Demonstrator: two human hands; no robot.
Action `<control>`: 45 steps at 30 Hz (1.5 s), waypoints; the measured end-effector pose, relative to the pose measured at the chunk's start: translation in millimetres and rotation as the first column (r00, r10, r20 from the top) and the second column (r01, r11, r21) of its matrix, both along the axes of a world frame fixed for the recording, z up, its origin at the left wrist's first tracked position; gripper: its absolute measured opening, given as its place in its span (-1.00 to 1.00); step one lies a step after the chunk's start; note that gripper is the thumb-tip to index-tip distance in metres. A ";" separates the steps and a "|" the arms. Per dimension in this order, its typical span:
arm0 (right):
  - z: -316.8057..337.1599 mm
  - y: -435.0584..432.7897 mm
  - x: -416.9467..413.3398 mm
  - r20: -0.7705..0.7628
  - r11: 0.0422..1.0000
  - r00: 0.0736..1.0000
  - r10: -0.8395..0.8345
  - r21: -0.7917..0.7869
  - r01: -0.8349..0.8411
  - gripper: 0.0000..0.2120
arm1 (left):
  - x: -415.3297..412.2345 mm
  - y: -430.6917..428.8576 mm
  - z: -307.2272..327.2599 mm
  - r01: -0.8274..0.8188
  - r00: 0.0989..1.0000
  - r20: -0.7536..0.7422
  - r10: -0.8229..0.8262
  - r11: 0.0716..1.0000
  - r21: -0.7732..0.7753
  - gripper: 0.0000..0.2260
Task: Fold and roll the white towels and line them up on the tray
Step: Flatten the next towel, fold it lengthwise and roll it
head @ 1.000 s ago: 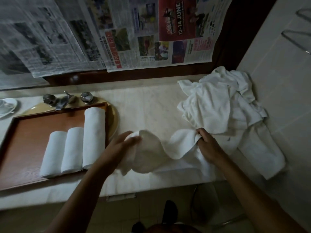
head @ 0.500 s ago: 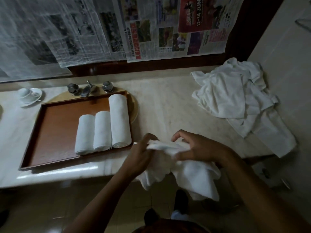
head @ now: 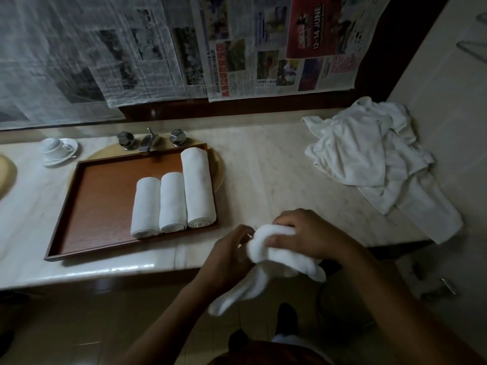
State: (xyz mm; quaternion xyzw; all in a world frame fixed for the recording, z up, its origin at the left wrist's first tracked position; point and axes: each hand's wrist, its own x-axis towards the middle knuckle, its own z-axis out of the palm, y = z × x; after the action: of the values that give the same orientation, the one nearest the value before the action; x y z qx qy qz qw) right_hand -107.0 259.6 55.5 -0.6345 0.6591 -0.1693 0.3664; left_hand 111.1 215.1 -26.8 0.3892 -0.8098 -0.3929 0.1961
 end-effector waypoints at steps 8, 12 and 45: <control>-5.2 2.9 -21.2 -0.127 0.999 0.991 -0.032 0.026 0.036 -0.79 | 12.2 -13.7 12.4 -0.231 0.973 0.019 0.230 0.967 0.109 -0.83; -7.9 -5.1 -12.8 0.074 0.971 0.985 -0.154 -0.174 0.165 -0.88 | 14.9 -13.7 6.8 -0.201 0.979 0.064 0.194 0.970 0.136 -0.80; -30.8 -11.6 -77.8 -0.133 0.990 0.984 -0.115 0.063 0.125 -0.96 | 65.6 -50.7 7.0 -0.342 0.859 -0.230 0.457 0.848 0.404 -0.78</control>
State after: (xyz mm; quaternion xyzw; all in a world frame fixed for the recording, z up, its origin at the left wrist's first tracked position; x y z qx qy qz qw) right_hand -184.8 248.0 24.7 -0.5899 0.7241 -0.1260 0.3345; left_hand 176.7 164.5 -19.8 0.5111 -0.5840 -0.5375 0.3300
